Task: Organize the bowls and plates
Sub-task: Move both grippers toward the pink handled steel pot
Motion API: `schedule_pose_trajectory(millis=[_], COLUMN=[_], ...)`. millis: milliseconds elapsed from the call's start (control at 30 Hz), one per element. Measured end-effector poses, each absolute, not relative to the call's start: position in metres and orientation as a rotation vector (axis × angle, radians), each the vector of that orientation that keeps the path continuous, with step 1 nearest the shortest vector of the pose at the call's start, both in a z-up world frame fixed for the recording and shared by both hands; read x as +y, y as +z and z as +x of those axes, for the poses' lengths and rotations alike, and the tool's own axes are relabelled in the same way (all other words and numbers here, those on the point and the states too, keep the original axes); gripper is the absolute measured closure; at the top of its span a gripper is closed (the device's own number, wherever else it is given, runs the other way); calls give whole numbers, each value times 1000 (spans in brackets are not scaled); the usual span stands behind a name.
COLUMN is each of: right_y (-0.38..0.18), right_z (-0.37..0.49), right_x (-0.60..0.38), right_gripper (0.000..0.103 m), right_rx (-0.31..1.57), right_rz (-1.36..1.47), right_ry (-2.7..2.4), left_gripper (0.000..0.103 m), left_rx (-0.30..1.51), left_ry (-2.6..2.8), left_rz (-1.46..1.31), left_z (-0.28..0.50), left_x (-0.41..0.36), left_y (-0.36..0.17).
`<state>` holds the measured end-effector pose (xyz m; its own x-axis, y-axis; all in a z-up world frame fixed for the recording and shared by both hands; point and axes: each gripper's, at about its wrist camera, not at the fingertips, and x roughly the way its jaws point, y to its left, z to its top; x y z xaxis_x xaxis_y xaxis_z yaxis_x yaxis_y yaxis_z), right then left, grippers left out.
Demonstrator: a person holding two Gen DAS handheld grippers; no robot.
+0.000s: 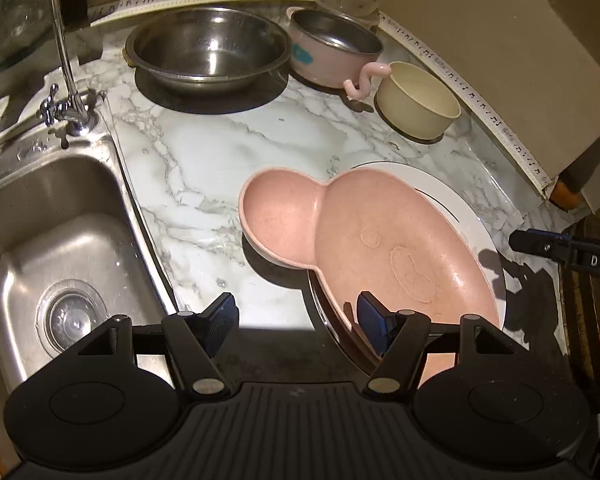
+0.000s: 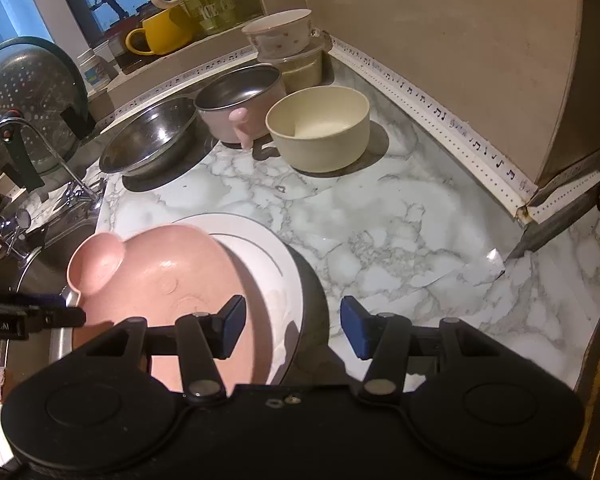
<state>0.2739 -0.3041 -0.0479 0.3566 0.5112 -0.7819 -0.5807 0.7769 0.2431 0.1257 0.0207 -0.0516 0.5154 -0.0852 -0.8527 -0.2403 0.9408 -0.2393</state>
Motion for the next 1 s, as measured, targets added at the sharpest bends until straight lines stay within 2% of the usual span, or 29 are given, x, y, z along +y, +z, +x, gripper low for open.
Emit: schedule_pose_trajectory(millis=[433, 1000], right_y=[-35, -4], right_z=[285, 349], right_x=[-299, -231], right_gripper=[50, 50], right_rx=[952, 888], right_rz=[-100, -162], right_ry=[629, 676], left_gripper=[37, 37], left_rx=[909, 848], left_ry=[35, 57], left_rz=[-313, -339], left_z=[149, 264], left_x=[46, 67], left_y=[-10, -4])
